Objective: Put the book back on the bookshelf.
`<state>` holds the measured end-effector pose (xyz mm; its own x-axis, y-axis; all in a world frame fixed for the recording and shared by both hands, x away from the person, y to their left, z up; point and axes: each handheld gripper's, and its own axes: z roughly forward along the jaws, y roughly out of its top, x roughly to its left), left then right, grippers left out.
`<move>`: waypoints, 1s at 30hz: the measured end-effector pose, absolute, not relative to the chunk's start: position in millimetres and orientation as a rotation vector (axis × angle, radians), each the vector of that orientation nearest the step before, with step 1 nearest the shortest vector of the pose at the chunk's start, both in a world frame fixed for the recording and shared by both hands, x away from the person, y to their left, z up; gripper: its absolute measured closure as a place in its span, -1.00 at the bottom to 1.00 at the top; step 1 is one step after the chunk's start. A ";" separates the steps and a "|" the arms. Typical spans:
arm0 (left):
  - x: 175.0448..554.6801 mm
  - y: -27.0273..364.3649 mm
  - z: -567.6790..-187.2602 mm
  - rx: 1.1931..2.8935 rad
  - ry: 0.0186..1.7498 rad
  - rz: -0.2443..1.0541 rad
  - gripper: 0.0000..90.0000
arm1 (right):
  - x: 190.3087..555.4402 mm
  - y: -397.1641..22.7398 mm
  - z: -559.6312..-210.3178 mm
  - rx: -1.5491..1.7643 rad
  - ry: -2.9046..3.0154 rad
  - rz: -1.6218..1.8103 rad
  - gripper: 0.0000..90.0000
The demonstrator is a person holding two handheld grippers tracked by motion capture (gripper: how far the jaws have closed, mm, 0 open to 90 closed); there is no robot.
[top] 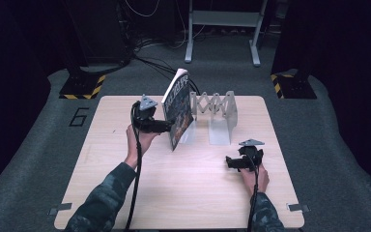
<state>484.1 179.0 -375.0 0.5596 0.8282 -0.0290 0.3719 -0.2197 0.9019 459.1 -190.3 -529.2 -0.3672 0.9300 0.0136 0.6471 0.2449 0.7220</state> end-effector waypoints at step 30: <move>489.1 159.8 -442.7 1.769 1.097 0.528 -0.30 | 460.1 -191.2 -529.2 1.423 2.108 0.910 -0.99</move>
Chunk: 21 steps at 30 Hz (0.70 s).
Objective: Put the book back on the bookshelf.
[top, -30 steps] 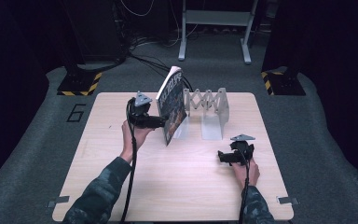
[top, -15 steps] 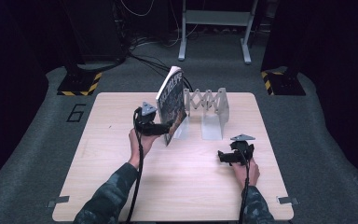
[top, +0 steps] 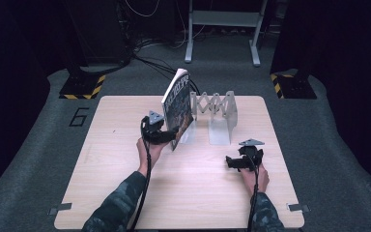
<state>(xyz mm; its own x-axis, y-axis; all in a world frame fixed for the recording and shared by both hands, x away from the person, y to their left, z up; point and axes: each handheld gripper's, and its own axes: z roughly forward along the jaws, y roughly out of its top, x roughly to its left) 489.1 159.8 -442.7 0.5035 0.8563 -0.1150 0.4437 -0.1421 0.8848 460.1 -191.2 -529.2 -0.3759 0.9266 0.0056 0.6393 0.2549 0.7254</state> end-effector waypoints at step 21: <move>494.1 150.3 -473.6 1.770 1.190 0.501 0.69 | 460.1 -191.5 -529.1 1.424 2.108 0.912 -0.98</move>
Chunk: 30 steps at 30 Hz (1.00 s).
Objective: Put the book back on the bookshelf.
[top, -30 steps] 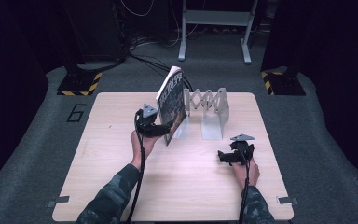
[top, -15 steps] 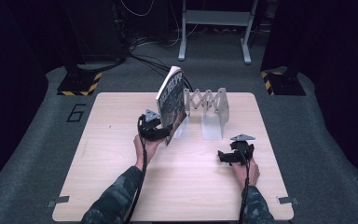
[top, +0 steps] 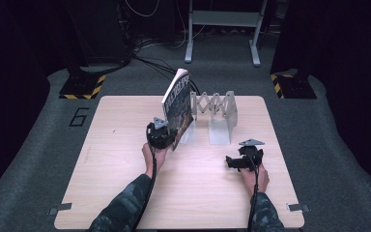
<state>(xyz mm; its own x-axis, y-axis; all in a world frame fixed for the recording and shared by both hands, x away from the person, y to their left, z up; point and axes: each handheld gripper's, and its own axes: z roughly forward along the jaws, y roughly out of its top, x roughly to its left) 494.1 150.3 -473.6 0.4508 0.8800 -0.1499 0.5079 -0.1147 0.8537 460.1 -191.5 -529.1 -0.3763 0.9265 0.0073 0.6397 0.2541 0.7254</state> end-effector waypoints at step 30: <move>483.1 139.4 -473.9 1.707 1.205 0.398 0.63 | 459.8 -191.0 -529.2 1.433 2.102 0.912 -0.97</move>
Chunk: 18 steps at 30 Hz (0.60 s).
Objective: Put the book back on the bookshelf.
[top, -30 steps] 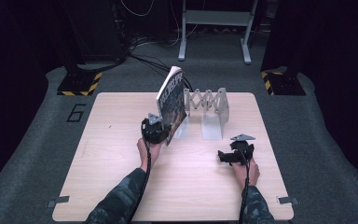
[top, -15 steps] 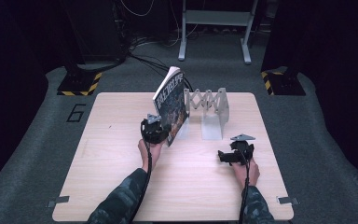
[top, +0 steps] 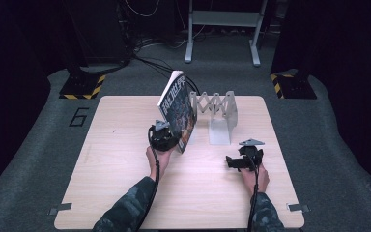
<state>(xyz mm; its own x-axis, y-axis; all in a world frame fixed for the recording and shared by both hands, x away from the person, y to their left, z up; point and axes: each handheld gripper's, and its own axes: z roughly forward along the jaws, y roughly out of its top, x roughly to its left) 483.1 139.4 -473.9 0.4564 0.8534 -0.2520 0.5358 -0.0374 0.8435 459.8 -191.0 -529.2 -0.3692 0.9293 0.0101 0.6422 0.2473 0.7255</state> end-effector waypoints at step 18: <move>472.9 127.8 -480.1 1.745 1.138 0.347 0.50 | 459.8 -191.0 -529.2 1.430 2.103 0.911 -0.97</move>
